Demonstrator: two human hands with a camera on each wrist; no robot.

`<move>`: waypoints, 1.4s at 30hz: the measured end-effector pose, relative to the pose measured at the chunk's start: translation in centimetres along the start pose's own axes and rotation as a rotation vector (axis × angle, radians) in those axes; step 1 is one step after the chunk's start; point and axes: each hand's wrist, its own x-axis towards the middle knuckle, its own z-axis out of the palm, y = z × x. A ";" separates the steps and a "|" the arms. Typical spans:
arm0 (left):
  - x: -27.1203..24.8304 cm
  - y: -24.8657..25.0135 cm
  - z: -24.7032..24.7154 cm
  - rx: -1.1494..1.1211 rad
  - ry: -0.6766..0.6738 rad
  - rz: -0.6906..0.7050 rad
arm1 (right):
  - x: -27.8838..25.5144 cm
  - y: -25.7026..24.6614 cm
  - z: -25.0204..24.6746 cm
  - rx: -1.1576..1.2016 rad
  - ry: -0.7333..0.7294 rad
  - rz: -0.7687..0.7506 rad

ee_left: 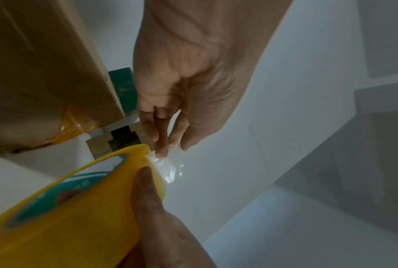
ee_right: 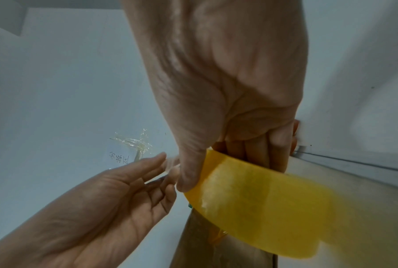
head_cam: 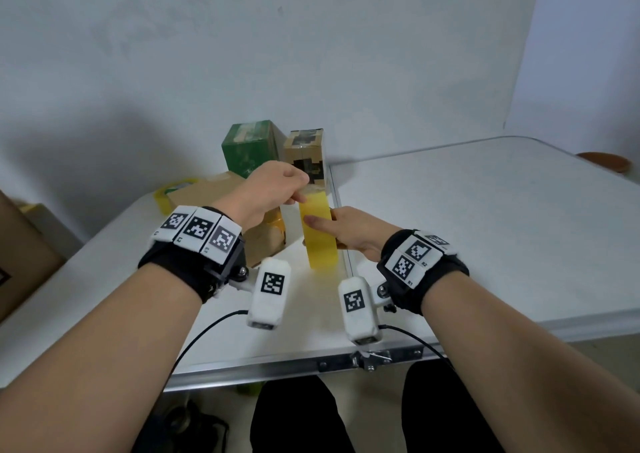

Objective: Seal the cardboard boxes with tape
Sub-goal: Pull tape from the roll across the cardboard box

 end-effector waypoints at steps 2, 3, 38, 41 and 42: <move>0.0 0.5 -0.4 0.044 -0.028 0.007 | -0.1 -0.1 0.1 -0.007 0.005 0.007; 0.0 0.6 -0.6 0.068 -0.041 0.017 | 0.0 0.0 0.1 -0.012 0.005 0.009; 3.4 -4.4 -10.5 0.088 0.228 -0.013 | -2.7 -9.5 1.7 -0.340 -0.006 0.073; 4.4 -5.1 -10.7 0.105 0.248 -0.075 | -1.5 -9.9 2.5 -0.162 0.008 0.067; 4.8 -5.3 -10.8 0.115 0.247 -0.087 | -1.1 -9.9 2.8 -0.146 0.020 0.062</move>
